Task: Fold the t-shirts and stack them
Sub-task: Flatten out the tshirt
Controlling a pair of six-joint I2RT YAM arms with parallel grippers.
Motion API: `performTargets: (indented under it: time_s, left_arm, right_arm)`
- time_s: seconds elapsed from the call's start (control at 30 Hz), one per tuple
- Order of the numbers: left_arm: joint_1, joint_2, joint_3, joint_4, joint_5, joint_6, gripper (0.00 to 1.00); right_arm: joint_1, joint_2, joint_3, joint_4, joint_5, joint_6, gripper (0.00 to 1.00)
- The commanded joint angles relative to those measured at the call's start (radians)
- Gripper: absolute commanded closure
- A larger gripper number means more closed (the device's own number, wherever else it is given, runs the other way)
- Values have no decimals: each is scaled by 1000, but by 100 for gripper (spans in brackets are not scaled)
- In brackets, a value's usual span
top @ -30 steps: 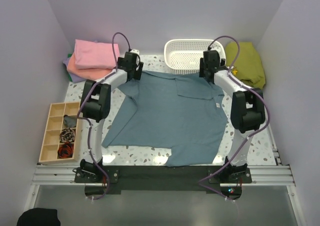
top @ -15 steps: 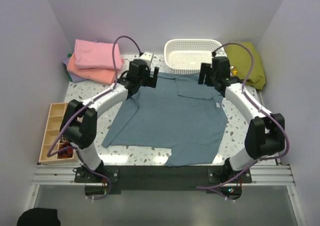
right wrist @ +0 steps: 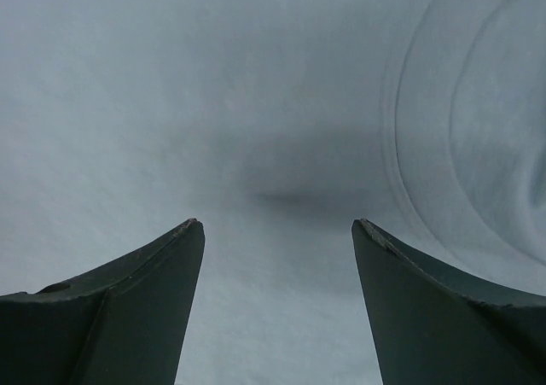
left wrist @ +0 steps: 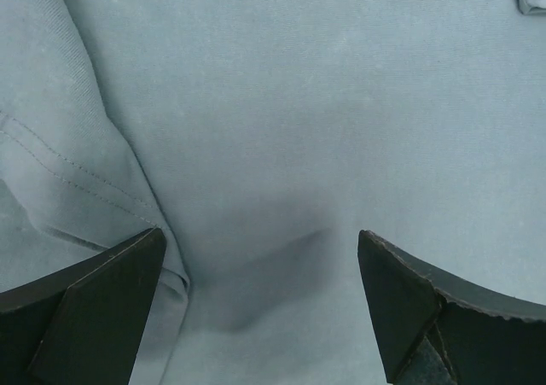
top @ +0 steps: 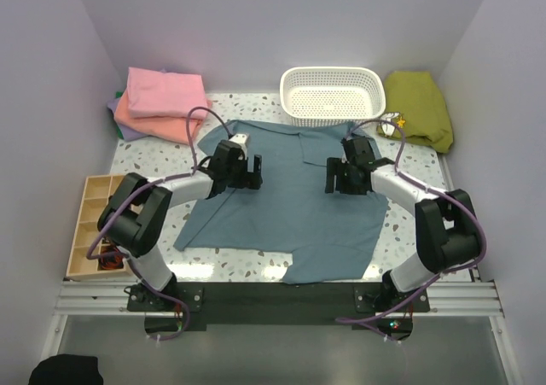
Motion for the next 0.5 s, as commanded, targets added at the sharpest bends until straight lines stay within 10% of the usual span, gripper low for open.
performTargets:
  time_s: [0.0,0.47]
  left_arm:
    - [-6,-30,-86,23,42,-57,0]
    - [-84,-258,-326,-95,54,-167,0]
  right_arm:
    - [-2,-42,-69,-27,-19,66,25]
    - [4,-377,-401,-136,111,329,21]
